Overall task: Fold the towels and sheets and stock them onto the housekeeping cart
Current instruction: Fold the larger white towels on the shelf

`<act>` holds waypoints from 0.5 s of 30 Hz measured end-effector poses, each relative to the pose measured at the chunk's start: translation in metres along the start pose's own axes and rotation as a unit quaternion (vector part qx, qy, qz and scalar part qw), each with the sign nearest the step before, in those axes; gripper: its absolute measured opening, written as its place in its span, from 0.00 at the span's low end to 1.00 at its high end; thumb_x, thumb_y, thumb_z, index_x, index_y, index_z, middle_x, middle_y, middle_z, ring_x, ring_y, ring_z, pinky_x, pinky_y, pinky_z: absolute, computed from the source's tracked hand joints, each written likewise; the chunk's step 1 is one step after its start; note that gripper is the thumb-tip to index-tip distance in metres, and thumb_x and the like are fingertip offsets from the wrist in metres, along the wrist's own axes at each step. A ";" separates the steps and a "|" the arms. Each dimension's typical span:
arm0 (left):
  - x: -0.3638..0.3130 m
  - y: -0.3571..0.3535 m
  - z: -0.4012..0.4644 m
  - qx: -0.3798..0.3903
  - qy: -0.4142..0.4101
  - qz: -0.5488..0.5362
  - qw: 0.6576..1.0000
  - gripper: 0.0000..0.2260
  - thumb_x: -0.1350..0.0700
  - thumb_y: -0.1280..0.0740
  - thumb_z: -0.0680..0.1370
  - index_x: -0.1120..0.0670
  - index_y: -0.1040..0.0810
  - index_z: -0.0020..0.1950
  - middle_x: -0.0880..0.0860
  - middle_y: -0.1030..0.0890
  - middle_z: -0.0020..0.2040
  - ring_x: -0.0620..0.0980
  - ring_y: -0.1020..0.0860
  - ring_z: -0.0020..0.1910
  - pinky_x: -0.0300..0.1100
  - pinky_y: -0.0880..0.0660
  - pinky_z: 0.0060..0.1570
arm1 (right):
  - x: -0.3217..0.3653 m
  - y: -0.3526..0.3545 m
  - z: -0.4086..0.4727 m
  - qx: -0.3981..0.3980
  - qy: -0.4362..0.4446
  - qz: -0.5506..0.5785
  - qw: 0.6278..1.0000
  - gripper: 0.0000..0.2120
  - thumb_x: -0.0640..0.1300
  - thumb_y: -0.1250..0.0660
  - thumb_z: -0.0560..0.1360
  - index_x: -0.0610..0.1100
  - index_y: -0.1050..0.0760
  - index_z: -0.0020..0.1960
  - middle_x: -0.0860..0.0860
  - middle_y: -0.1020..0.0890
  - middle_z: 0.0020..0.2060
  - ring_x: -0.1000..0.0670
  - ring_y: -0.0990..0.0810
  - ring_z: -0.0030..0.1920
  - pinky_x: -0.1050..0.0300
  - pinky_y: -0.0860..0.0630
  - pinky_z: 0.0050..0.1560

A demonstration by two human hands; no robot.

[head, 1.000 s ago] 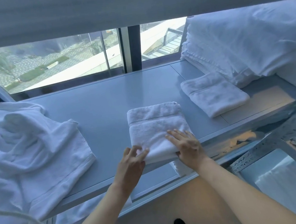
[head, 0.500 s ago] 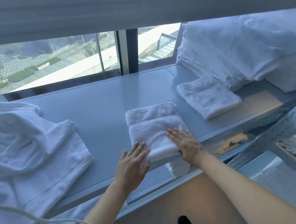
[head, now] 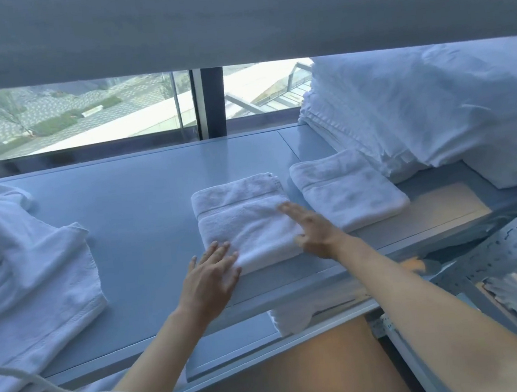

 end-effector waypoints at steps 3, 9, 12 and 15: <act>-0.024 0.007 0.026 -0.057 -0.009 0.033 0.998 0.14 0.44 0.36 0.83 0.47 0.18 0.64 0.50 0.27 0.75 0.54 0.35 0.78 0.61 0.39 0.74 | -0.052 0.040 0.008 -0.083 -0.057 -0.030 0.994 0.33 0.43 0.36 0.79 0.47 0.42 0.83 0.49 0.41 0.82 0.50 0.44 0.81 0.48 0.44 0.79; -0.050 -0.031 0.058 0.046 -0.001 0.096 0.994 0.24 0.38 0.49 0.85 0.38 0.42 0.82 0.47 0.48 0.84 0.52 0.53 0.84 0.61 0.56 0.79 | -0.129 0.038 0.016 0.003 -0.156 -0.113 0.981 0.31 0.59 0.46 0.85 0.52 0.49 0.84 0.52 0.49 0.83 0.48 0.51 0.82 0.42 0.47 0.79; -0.041 -0.035 0.054 0.051 0.004 0.117 0.992 0.25 0.36 0.52 0.84 0.35 0.45 0.82 0.44 0.50 0.84 0.50 0.55 0.84 0.60 0.58 0.79 | -0.131 0.024 0.018 -0.003 -0.153 -0.114 0.982 0.31 0.61 0.47 0.84 0.54 0.51 0.84 0.54 0.51 0.83 0.49 0.54 0.83 0.42 0.52 0.80; -0.032 -0.031 0.047 0.048 0.009 0.117 0.992 0.25 0.34 0.53 0.83 0.35 0.44 0.81 0.43 0.49 0.84 0.49 0.54 0.84 0.59 0.58 0.80 | -0.120 0.010 0.022 -0.010 -0.147 -0.108 0.983 0.32 0.61 0.47 0.84 0.55 0.51 0.84 0.55 0.52 0.83 0.49 0.55 0.83 0.41 0.53 0.80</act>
Point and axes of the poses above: each hand's wrist, its own z-axis towards the middle knuckle, its own y-axis out of the back of the hand, x = y × z, the point moved 7 cm from there along z, towards the middle knuckle
